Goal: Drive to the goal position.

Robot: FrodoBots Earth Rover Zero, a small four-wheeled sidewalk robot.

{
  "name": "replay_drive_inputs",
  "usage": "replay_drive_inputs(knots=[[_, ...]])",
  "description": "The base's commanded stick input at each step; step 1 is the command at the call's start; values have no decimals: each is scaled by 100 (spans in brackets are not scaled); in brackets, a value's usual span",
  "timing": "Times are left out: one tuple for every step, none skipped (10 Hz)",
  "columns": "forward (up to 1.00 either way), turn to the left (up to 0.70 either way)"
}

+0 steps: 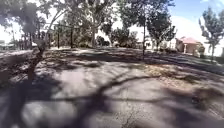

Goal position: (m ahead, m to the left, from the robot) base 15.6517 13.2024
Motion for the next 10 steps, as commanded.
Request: replay_drive_inputs(knots=[[100,0],[100,0],[100,0],[100,1],[100,3],[100,4],[100,24],[100,17],[100,10],[100,3]])
